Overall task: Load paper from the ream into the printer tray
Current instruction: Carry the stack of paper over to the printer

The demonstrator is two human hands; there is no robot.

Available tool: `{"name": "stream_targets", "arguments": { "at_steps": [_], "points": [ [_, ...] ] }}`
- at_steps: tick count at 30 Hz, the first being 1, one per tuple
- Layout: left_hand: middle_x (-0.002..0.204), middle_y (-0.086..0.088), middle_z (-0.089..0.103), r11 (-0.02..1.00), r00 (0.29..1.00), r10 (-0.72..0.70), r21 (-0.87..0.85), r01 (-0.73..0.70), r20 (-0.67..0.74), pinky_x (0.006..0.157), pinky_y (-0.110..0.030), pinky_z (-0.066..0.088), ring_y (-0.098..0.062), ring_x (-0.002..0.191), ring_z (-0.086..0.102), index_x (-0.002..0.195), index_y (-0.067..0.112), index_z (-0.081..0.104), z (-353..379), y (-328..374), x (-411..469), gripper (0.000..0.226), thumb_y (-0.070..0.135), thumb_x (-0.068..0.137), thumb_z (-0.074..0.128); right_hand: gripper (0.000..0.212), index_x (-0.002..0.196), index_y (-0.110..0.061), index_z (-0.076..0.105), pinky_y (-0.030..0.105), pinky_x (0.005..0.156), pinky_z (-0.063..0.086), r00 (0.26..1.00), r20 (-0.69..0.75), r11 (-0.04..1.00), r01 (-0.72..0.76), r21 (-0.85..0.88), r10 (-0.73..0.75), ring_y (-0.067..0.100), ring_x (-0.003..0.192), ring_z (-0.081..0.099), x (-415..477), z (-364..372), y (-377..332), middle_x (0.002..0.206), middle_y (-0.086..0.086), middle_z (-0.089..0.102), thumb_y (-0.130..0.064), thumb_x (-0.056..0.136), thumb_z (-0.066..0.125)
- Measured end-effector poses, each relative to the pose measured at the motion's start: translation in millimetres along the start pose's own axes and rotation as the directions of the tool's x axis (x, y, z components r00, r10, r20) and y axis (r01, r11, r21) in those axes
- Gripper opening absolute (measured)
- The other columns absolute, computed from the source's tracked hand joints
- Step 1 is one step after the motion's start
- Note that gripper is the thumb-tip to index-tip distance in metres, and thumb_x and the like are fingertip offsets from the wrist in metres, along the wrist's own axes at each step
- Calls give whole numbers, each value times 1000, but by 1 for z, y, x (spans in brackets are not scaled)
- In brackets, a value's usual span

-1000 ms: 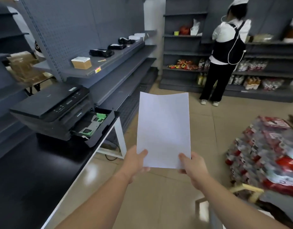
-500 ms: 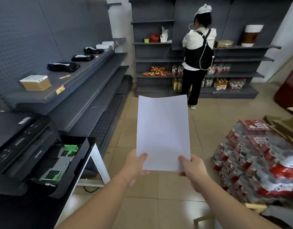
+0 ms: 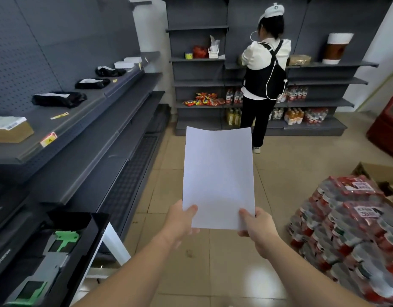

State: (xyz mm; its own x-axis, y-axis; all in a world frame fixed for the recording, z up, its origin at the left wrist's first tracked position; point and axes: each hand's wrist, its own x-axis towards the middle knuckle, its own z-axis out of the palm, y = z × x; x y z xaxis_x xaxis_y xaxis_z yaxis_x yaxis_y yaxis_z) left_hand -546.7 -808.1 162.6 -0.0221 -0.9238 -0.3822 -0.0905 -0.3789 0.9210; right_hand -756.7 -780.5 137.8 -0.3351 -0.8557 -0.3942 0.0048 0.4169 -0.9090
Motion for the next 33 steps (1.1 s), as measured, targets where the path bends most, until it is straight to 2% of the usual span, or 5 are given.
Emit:
{"name": "stream_targets", "arguments": {
  "at_steps": [6,15,21,24,33],
  "points": [
    [129,11,62,997,996,-21,-81,15,-82,73,-36,64,-18,118,57,125,26,59,11,31,76,25,24,102,52,11,93,-12,64,41,67,55,996,84,998,33,-51,-29,23,52,59,89,11,-48,89,7,71,-23,95,60],
    [125,8,59,964,906,-78,-263,-37,-415,61,-29,62,-15,105,59,125,25,57,-46,41,111,24,20,102,53,13,90,-12,64,33,55,55,923,382,964,148,-221,-53,23,62,64,170,115,-103,87,7,72,-24,95,62],
    [123,-1,62,937,759,-162,-340,-83,-631,70,-43,64,-18,105,62,126,22,55,-128,6,81,25,17,102,51,10,99,-11,65,37,59,52,758,652,937,223,-268,6,25,64,57,152,235,-95,95,8,71,-18,96,58],
    [120,2,64,923,690,-191,-368,-116,-698,57,-30,62,-15,103,62,127,22,55,-169,-12,57,24,18,103,50,8,95,-16,66,37,60,54,677,736,925,263,-273,25,25,68,59,131,293,-85,97,7,72,-20,96,59],
    [116,2,64,874,523,-332,-464,-142,-785,64,-32,59,-18,101,62,125,24,54,-271,-51,15,23,18,103,49,16,110,-16,63,29,56,55,486,867,885,350,-307,109,24,80,66,74,420,-63,107,4,69,-23,97,58]
  ]
}}
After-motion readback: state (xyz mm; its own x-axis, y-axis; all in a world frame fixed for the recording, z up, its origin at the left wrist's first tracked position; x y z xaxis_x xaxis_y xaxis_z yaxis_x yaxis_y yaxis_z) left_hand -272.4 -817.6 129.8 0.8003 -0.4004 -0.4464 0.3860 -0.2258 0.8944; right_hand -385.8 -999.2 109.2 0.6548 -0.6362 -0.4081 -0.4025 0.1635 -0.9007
